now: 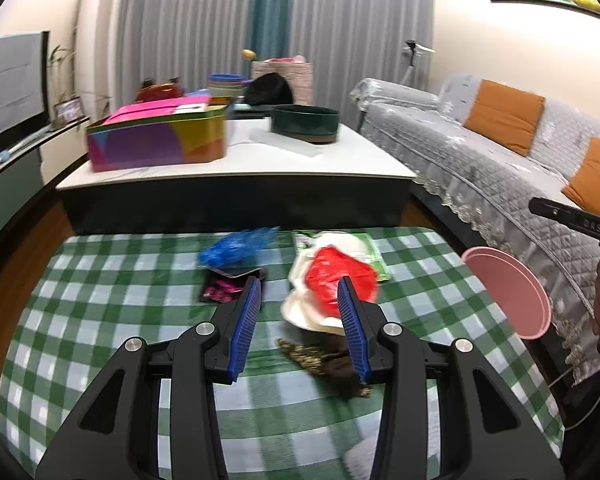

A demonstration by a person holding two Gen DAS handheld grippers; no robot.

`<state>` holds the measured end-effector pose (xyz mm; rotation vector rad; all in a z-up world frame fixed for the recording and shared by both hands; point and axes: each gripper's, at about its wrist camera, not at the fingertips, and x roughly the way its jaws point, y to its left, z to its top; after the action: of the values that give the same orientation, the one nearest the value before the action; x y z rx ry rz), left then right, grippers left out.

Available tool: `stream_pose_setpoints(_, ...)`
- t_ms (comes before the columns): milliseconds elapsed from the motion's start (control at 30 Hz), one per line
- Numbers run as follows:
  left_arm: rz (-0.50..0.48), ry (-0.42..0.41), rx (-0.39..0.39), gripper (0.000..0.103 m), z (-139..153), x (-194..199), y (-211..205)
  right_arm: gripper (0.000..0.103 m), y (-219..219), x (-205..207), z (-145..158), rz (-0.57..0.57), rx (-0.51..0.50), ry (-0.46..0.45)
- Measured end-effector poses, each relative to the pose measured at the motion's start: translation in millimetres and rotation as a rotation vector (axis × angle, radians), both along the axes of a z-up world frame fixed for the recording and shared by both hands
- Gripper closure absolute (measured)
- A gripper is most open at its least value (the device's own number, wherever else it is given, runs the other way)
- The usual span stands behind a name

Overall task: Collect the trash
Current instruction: 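Move both open grippers back over the table, then reach the left gripper to the pink-black pouch while the right gripper grasps the red bag on white paper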

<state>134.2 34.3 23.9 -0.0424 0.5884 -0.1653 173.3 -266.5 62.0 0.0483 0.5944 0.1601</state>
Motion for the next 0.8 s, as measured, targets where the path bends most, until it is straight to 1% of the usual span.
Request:
stream_pose_setpoints(67,0.028,0.006,-0.017,0.063,-1.4,0.2,11.5,0.069,10.3,4.4,-3.9,0.024,0.0,0.01)
stream_pose_setpoints(267,0.09,0.035,-0.024,0.063,-13.3,2.2,38.7,0.069,43.0,15.8,-15.2,0.102,0.025,0.042)
stream_pose_setpoints(433,0.115,0.047,-0.036,0.063,-19.1,9.8,51.3,0.069,81.8,24.3,-26.9,0.193,0.024,0.055)
stream_pose_setpoints(567,0.127,0.052,-0.032,0.063,-24.5,22.1,55.6,0.065,105.7,33.2,-41.0,0.247,0.021,0.076)
stream_pose_setpoints(633,0.136,0.057,-0.036,0.063,-28.5,30.5,59.1,0.06,114.3,40.2,-48.0,0.261,0.026,0.084)
stream_pose_setpoints(767,0.15,0.07,-0.049,0.063,-35.5,45.3,63.5,0.055,126.9,51.9,-59.0,0.284,0.032,0.094)
stream_pose_setpoints(800,0.157,0.073,-0.054,0.063,-37.2,50.5,65.7,0.051,130.2,54.3,-61.2,0.293,0.031,0.097)
